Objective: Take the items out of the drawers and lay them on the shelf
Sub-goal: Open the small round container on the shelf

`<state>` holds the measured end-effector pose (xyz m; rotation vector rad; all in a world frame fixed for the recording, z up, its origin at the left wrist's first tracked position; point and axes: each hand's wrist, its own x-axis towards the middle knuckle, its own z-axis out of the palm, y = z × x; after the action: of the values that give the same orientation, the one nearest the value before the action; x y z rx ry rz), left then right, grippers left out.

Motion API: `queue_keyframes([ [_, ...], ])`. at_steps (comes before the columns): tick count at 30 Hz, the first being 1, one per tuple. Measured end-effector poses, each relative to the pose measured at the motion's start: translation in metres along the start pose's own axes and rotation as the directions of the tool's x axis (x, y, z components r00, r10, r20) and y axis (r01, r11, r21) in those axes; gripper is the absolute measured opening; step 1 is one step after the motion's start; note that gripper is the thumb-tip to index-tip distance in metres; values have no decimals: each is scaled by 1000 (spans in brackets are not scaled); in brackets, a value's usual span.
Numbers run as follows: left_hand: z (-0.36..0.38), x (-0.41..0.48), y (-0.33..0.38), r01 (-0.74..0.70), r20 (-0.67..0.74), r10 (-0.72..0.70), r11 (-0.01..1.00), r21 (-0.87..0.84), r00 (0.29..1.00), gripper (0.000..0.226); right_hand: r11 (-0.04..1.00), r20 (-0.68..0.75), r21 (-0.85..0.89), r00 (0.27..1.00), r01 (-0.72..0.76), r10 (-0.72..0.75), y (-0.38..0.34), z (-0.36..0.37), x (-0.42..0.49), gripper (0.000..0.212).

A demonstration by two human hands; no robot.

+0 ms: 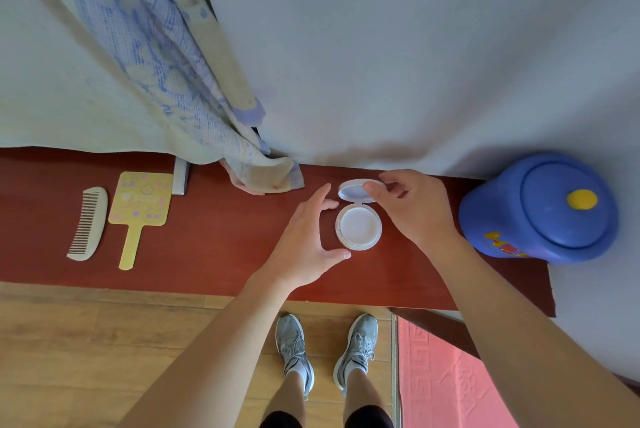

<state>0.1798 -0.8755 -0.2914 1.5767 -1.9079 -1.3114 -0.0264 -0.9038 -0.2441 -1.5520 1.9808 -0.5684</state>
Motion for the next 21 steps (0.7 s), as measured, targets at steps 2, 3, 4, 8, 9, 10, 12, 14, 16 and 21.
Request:
queue_keyframes([
  [2, -7, -4, 2, 12, -6, -12, 1000, -10, 1000, 115, 1000, -5, -1, 1000, -13, 13, -1, -5, -5, 48],
  [3, -10, -6, 3, 17, -12, -18, 1000, -12, 1000, 115, 1000, -8, -1, 1000, -15, 15, -2, -8, -7, 50],
  [4, -14, -8, 4, 19, -18, -19, 1000, -11, 1000, 115, 1000, -12, 1, 1000, -13, 13, -4, -11, -10, 53],
  [8, -27, -15, 12, -15, -22, 16, 1000, 28, 1000, 114, 1000, -5, 29, 1000, 6, -6, -13, -19, -23, 62],
  [9, -29, -16, 14, -25, -19, 26, 999, 38, 999, 113, 999, 3, 31, 1000, 13, -13, -15, -21, -27, 64],
  [10, -32, -17, 15, -35, -16, 36, 998, 48, 999, 111, 999, 10, 32, 1000, 19, -19, -17, -23, -30, 66],
  [12, -38, -21, 19, -51, -19, 52, 997, 59, 998, 108, 999, 14, 31, 999, 33, -33, -21, -27, -39, 70],
  [14, -45, -27, 24, -74, -28, 76, 994, 79, 997, 105, 999, 21, 11, 999, 42, -42, -25, -33, -47, 74],
  [16, -55, -35, 31, -92, -35, 97, 988, 123, 995, 100, 998, 19, -16, 998, 56, -56, -32, -40, -58, 76],
  [21, -79, -56, 50, -129, -64, 151, 954, 269, 986, 84, 984, -14, -126, 992, 122, -124, -58, -57, -88, 76],
])
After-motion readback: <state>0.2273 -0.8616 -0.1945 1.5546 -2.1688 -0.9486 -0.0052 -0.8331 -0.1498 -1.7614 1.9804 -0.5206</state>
